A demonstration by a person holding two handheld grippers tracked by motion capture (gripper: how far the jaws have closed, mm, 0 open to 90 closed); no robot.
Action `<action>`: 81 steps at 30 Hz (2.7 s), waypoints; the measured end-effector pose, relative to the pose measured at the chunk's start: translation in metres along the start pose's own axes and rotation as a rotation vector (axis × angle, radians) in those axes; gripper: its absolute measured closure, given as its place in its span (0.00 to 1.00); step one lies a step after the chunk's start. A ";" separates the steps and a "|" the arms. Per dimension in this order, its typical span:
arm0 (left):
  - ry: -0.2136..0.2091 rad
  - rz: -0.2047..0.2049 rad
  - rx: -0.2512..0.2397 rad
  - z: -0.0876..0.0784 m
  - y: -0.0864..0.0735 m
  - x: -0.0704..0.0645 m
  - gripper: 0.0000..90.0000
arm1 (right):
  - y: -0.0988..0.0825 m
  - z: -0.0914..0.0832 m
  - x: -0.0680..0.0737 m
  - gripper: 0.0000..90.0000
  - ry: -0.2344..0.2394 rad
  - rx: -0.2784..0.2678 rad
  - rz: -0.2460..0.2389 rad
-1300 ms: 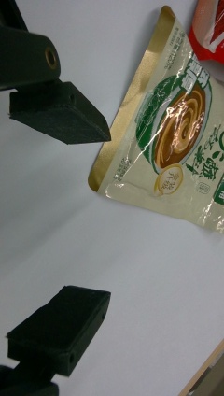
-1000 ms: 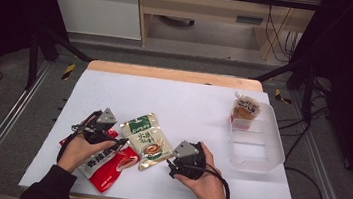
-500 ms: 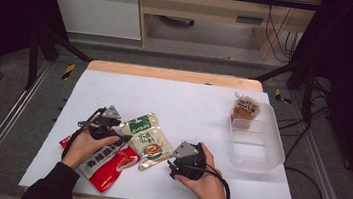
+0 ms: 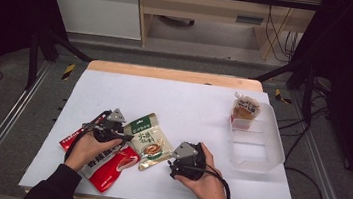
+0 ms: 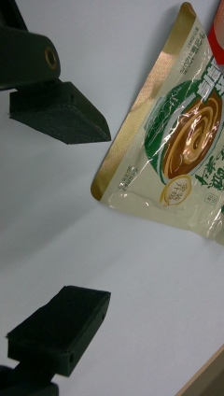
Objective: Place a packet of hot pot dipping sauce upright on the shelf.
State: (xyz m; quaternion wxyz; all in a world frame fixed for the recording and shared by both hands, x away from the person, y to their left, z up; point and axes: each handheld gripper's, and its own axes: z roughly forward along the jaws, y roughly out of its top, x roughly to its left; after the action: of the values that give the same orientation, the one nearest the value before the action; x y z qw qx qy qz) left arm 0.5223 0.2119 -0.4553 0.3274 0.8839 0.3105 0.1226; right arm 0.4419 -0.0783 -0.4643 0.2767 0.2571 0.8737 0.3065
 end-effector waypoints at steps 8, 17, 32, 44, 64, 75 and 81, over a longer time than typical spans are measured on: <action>0.025 -0.024 -0.017 0.002 -0.002 0.000 1.00 | 0.000 0.000 0.000 0.22 -0.009 0.006 -0.011; 0.062 0.012 -0.061 -0.013 0.006 -0.008 1.00 | 0.000 -0.001 -0.001 0.22 -0.019 0.006 -0.003; 0.030 0.059 -0.164 -0.050 0.027 -0.026 1.00 | 0.000 -0.002 -0.004 0.20 -0.016 0.008 0.000; -0.005 0.130 -0.212 -0.069 0.042 -0.045 1.00 | 0.000 -0.008 -0.008 0.17 -0.027 -0.008 0.023; -0.096 0.294 -0.158 -0.074 0.071 -0.065 1.00 | 0.016 -0.048 -0.021 0.17 0.064 0.046 -0.013; -0.105 0.301 -0.159 -0.073 0.071 -0.065 1.00 | 0.050 -0.064 -0.051 0.11 0.116 0.092 -0.053; -0.110 0.301 -0.166 -0.074 0.069 -0.066 1.00 | 0.075 -0.067 -0.066 0.13 0.161 0.135 -0.144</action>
State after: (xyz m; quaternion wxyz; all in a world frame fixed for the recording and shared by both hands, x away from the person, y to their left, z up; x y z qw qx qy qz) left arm 0.4719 0.1668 -0.3554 0.3937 0.8957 0.1451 0.1471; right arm 0.4672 -0.0944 -0.3475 0.2088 0.1864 0.9280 0.2460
